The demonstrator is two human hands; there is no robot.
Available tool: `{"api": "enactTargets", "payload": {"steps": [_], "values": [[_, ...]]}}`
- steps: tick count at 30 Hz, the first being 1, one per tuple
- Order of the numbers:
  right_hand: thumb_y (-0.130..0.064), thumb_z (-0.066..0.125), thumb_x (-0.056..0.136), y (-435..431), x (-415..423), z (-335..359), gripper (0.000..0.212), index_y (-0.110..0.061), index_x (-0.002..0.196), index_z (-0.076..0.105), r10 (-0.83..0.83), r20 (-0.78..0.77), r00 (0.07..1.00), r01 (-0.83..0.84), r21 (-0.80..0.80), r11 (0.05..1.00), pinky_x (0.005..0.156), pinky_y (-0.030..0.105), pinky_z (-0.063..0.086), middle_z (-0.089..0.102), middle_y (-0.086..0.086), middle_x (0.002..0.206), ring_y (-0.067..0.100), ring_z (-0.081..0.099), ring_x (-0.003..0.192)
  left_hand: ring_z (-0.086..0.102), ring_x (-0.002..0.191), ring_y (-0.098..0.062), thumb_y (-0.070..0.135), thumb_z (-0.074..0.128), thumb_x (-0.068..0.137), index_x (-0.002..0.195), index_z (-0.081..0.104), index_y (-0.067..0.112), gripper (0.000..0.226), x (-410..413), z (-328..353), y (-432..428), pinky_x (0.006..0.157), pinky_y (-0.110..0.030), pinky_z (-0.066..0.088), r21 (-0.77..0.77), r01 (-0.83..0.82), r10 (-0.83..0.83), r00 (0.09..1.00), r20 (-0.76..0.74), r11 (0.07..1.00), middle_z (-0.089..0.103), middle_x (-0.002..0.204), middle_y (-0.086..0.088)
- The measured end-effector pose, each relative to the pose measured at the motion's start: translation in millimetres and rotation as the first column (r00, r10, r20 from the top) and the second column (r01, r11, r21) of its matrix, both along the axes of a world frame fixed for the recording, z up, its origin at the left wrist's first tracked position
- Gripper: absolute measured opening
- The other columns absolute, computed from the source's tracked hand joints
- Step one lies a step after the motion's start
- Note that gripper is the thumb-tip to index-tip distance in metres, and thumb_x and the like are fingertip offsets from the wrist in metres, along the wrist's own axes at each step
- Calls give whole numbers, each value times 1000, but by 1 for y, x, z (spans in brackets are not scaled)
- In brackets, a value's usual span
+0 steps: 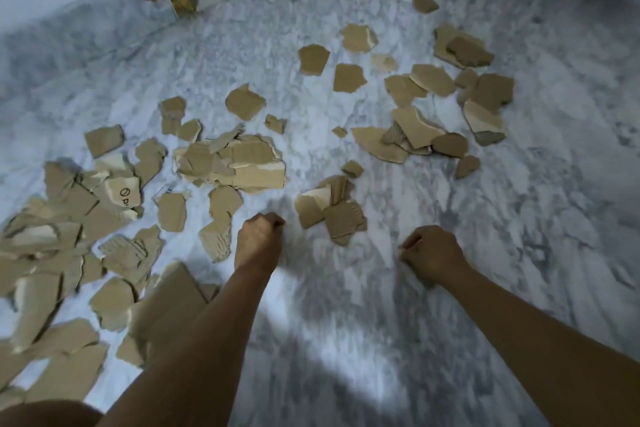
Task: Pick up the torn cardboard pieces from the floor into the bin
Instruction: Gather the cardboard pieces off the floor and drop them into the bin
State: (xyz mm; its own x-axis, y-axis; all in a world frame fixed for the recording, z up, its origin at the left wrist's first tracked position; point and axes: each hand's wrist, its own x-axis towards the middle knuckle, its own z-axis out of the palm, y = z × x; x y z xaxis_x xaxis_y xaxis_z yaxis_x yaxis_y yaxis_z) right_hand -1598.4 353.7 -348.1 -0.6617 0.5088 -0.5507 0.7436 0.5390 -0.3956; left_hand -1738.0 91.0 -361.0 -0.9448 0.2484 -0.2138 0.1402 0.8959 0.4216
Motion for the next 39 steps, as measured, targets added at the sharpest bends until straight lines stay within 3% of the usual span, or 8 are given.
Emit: {"api": "enactTargets", "payload": {"steps": [5, 10, 14, 17, 22, 28, 34, 39], "values": [[-24, 86, 76, -35, -67, 21, 12, -14, 73, 79, 163, -244, 956, -198, -130, 971, 77, 28, 59, 73, -6, 76, 5, 68, 76, 67, 94, -24, 19, 66, 91, 100, 75, 12, 15, -26, 10, 18, 84, -33, 53, 159, 107, -118, 991, 62, 981, 75, 97, -7], [-66, 74, 55, -39, -110, 5, 49, -22, 77, 78, 316, -88, 945, -319, -16, 948, 75, 35, 59, 71, 0, 90, 20, 65, 83, 66, 96, -20, 19, 74, 84, 92, 78, 12, 11, -57, 19, 46, 82, -21, 48, 177, 291, -313, 943, 111, 940, 74, 99, -8], [-47, 77, 66, -39, -104, -9, 37, -23, 86, 59, 282, -89, 955, -279, 43, 959, 72, 36, 54, 63, 2, 96, 24, 62, 87, 55, 116, -24, 23, 81, 75, 89, 80, 15, 16, -56, 5, 56, 92, -19, 40, 47, 417, -420, 901, 107, 908, 54, 130, -9], [-41, 81, 71, -33, -99, -11, 49, -20, 101, 49, 234, -91, 968, -236, -20, 971, 62, 34, 43, 58, 2, 95, 22, 58, 85, 56, 111, -25, 27, 78, 78, 98, 76, 11, 25, -54, -1, 60, 91, -25, 42, -17, 437, -434, 896, 93, 899, 57, 122, -12], [-41, 85, 67, -28, -85, -18, 28, -22, 64, 65, 334, -54, 941, -337, -64, 939, 55, 31, 45, 65, 1, 71, 19, 65, 70, 59, 99, -31, 36, 83, 71, 119, 45, 14, 65, -54, -6, 57, 77, -36, 49, 32, 258, -259, 947, 188, 966, 60, 108, -13], [-57, 81, 72, 4, -65, -15, 51, -9, 63, 67, 315, -106, 943, -329, -167, 929, 51, 26, 34, 57, 0, 57, 12, 54, 55, 56, 117, -26, 30, 57, 95, 132, 50, 10, 42, -44, 1, 38, 92, -30, 44, -219, 448, -390, 883, 261, 867, 58, 128, -10], [-46, 86, 72, 43, -98, 17, 51, -14, 50, 53, 154, -352, 923, -188, -65, 980, 52, 29, 30, 45, -1, 49, 12, 42, 48, 59, 99, -28, 60, 56, 81, 113, 58, 16, 54, -64, 12, 45, 78, -32, 49, -38, 405, -387, 895, 222, 914, 55, 113, -9], [-31, 85, 76, 44, -131, 35, 54, -21, 51, 38, 357, -367, 859, -343, 105, 933, 49, 27, 23, 38, -4, 54, 8, 34, 51, 36, 133, -32, 47, 58, 88, 136, 46, 10, 61, -58, 12, 103, 105, -46, 41, -122, 439, -413, 891, 188, 890, 31, 148, -9]]}}
